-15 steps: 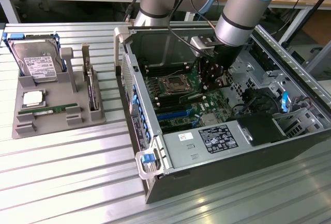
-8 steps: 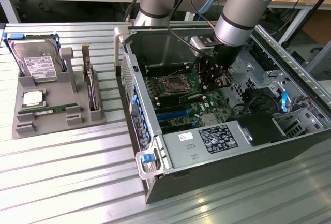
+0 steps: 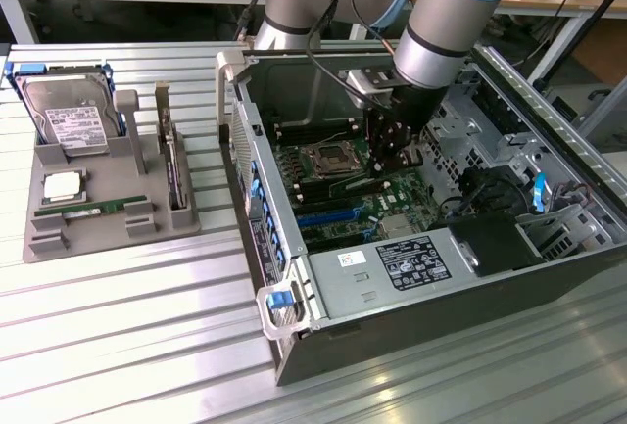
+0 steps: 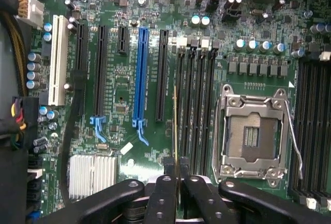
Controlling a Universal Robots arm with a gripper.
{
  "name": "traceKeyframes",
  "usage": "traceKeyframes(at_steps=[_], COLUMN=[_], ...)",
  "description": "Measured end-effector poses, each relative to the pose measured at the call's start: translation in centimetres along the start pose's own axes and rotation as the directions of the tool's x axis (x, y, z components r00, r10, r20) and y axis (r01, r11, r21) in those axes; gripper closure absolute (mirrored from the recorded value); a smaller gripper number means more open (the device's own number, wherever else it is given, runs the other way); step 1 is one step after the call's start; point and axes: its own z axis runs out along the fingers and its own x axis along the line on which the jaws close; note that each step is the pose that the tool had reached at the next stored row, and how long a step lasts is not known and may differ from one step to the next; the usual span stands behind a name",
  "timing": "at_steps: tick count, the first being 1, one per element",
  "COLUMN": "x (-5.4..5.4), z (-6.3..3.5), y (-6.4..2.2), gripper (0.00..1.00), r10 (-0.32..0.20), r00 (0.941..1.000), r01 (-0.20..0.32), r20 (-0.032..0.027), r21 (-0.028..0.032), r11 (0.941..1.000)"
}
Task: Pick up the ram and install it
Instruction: 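Insert the ram into the slot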
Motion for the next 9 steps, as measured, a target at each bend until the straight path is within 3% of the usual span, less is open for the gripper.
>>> traceKeyframes(at_steps=[4,9], x=[0.0,0.0], z=[-0.41,-2.73], y=[0.01,0.12], gripper=[0.88,0.88], r10=[0.011,0.012], r00=[0.9999,0.9999], r01=[-0.011,-0.012], r20=[-0.0057,-0.0093], r21=[-0.0003,-0.0004], r11=[0.9999,0.9999])
